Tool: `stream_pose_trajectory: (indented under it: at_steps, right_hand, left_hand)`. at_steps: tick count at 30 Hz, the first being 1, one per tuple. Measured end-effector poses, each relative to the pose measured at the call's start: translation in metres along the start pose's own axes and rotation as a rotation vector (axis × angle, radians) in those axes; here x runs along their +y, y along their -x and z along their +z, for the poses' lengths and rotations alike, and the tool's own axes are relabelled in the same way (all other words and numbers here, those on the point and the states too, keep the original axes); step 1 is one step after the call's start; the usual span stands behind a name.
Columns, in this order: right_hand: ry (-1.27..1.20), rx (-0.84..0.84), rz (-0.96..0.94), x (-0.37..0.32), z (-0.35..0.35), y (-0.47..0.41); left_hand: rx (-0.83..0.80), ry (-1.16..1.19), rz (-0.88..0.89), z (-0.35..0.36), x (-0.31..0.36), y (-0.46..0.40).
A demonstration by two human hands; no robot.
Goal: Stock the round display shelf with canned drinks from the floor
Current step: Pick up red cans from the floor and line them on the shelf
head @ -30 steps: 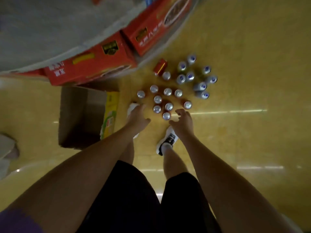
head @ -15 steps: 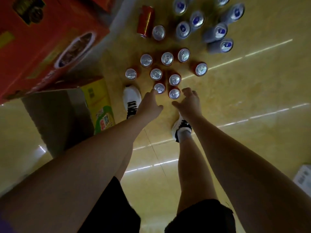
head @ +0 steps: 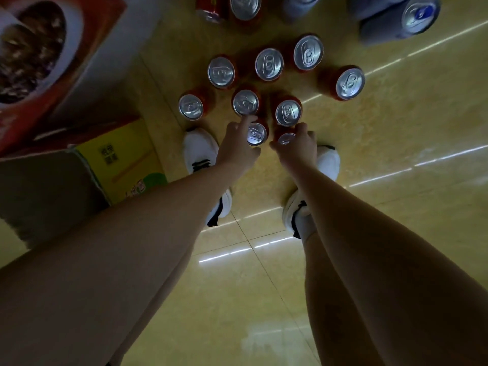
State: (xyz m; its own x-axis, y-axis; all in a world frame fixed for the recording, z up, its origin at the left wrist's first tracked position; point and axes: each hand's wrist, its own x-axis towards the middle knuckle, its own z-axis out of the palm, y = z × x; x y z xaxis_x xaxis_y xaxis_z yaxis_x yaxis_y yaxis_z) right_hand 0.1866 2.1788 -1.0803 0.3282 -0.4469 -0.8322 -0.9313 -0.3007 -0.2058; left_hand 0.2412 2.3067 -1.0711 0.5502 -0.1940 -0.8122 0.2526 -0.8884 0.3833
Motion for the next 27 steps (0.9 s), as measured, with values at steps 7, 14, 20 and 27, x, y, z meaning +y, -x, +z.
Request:
stream_pose_trajectory:
  at_steps: [7,14,20,27]
  right_hand:
    - [-0.030,-0.035,0.010,0.001,-0.003,0.003]
    - [0.047,-0.100,-0.077,-0.020,-0.066,0.065]
    - [0.039,-0.119,-0.184,-0.057,-0.146,0.137]
    - [0.087,-0.127,-0.313,-0.130,-0.268,0.263]
  left_hand:
    - [-0.016,-0.112,0.061,-0.005,-0.005,0.018]
    - [-0.092,-0.240,0.119,-0.044,0.031,0.077]
    - [-0.045,-0.265,0.150,-0.105,0.084,0.131]
    - [0.025,-0.222,0.252,-0.192,0.176,0.246]
